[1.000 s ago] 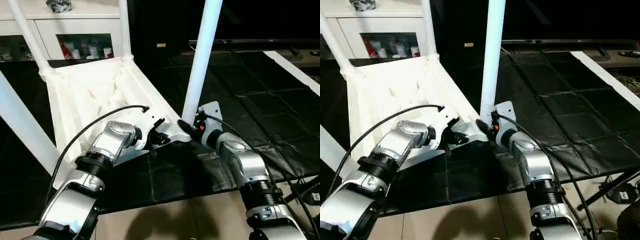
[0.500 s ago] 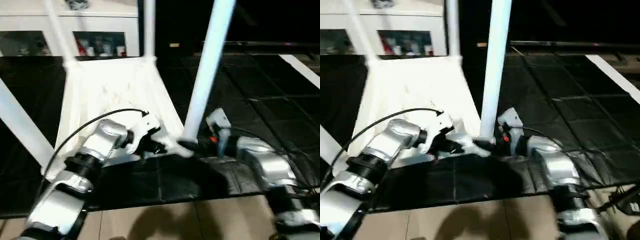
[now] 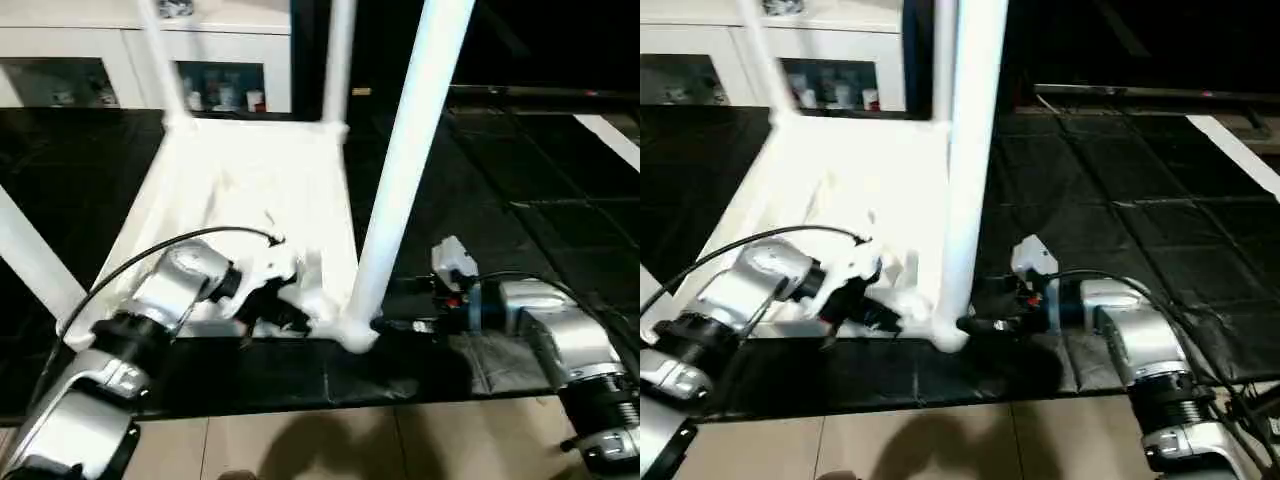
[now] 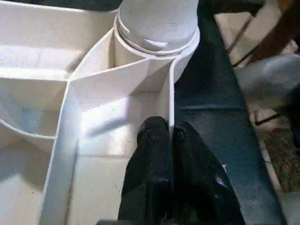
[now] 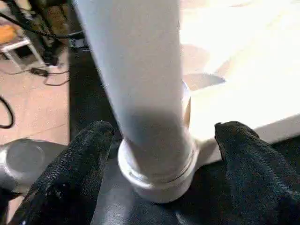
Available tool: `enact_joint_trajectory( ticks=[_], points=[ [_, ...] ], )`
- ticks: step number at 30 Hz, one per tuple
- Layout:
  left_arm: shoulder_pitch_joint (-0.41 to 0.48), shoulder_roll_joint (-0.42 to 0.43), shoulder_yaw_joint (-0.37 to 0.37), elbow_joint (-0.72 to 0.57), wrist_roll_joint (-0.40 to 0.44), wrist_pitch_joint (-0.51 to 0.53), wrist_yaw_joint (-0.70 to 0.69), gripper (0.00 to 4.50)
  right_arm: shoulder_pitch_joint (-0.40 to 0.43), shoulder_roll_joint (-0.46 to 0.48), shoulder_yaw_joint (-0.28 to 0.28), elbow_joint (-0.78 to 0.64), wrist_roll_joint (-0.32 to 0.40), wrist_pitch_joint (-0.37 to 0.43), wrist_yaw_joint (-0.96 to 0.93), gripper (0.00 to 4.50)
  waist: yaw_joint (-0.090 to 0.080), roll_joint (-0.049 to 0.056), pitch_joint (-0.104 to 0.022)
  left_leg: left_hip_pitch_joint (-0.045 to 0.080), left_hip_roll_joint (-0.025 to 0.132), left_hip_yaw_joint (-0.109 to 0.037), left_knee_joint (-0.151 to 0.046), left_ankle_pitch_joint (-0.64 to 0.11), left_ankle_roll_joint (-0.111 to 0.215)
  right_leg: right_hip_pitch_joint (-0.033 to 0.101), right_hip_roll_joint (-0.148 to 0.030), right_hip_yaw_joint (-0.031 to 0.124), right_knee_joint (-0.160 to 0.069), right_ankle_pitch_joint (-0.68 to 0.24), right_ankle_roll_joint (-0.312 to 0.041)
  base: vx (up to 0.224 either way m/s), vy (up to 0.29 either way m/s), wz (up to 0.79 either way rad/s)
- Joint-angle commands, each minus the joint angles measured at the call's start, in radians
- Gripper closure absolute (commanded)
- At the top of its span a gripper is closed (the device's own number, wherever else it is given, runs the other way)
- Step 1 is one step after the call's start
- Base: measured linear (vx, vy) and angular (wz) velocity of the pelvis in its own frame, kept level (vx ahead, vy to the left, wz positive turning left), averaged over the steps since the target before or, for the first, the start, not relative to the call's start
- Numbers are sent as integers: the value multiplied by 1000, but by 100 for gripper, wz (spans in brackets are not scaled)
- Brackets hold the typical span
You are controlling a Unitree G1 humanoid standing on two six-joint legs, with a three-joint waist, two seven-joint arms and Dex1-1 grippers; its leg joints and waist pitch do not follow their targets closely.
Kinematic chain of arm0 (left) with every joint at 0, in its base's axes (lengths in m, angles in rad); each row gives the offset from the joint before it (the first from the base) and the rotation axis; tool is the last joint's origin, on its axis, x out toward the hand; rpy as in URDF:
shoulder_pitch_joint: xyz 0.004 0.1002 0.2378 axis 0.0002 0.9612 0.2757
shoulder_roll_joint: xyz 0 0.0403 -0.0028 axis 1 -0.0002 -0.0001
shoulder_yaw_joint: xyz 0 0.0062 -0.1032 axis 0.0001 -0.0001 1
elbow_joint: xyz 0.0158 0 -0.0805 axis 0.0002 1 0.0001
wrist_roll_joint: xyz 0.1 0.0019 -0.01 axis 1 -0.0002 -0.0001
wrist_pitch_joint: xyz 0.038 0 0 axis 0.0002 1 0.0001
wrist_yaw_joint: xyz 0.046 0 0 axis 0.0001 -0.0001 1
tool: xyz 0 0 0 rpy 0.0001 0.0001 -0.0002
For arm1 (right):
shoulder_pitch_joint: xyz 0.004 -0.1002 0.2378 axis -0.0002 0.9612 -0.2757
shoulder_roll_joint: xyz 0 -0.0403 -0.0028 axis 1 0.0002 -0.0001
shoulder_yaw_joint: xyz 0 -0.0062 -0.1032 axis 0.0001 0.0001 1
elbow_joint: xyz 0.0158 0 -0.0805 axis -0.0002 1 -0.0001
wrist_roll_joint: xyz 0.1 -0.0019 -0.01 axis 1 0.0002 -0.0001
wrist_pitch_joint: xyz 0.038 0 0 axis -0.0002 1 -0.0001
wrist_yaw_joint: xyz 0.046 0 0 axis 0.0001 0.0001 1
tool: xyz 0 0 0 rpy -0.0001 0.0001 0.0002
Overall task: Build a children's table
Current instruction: Rotate leg to tighten
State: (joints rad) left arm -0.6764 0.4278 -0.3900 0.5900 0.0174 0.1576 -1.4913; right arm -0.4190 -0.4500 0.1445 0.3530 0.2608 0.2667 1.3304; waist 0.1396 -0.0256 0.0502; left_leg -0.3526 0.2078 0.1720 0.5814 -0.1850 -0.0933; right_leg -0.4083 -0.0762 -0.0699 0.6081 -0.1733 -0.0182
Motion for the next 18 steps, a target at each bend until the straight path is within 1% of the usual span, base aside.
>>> enact_joint_trajectory(
  ticks=[1, 2, 3, 6, 12, 13, 15, 16, 18],
  points=[
    [-6, -14, -38, -58, -17, -30, -80, 450, 0, -12, 13, -10, -1, -21, 13, 77, -7, -1, -63, 7, 27, 6, -62, -170, 50, 55, -63, 45, -69, -213, -215, 0, 0, 0],
    [-5, -12, -41, -62, -15, -33, -86, 450, -2, -13, 16, -6, -3, -27, 19, 77, -7, 0, -63, 6, 27, 4, -63, -176, 45, 55, -63, 45, -68, -223, -211, 0, 0, 0],
    [-3, -11, -43, -66, -15, -33, -89, 450, -3, -13, 17, -4, -3, -28, 23, 77, -6, -2, -63, 5, 26, 5, -63, -182, 42, 56, -63, 45, -69, -235, -205, 0, 0, 0],
    [5, -7, -53, -88, -16, -32, -99, 450, -3, -14, 30, -12, 4, -22, 62, 77, -7, -3, -62, 4, 25, 3, -63, -188, 39, 56, -63, 45, -70, -251, -197, 0, 0, 0],
    [8, -4, -65, -95, -14, -43, -111, 450, -3, -23, 58, -17, 11, -11, 100, 77, -6, -2, -64, 3, 25, 3, -62, -169, 43, 56, -61, 44, -67, -227, -200, 0, 0, 0],
    [9, -3, -67, -96, -14, -45, -112, 450, -5, -23, 61, -13, 13, -7, 104, 100, -6, -2, -64, 3, 25, 3, -62, -171, 44, 56, -61, 44, -68, -226, -202, 0, 0, 0],
    [12, -2, -72, -101, -14, -46, -113, 450, -9, -19, 64, -8, 13, -2, 113, 100, -6, -3, -64, 2, 26, 3, -62, -174, 43, 57, -61, 44, -67, -227, -203, 0, 0, 0],
    [13, -1, -73, -103, -14, -45, -113, 450, -11, -17, 65, -6, 12, 0, 115, 118, -6, -3, -64, 3, 25, 3, -62, -176, 44, 56, -62, 44, -68, -233, -201, 0, 0, 0],
    [15, -1, -76, -107, -13, -46, -113, 450, -15, -11, 67, -1, 10, 1, 118, 139, -6, -4, -63, 1, 24, 3, -62, -177, 41, 57, -62, 44, -69, -246, -195, 0, 0, 0]
  ],
)
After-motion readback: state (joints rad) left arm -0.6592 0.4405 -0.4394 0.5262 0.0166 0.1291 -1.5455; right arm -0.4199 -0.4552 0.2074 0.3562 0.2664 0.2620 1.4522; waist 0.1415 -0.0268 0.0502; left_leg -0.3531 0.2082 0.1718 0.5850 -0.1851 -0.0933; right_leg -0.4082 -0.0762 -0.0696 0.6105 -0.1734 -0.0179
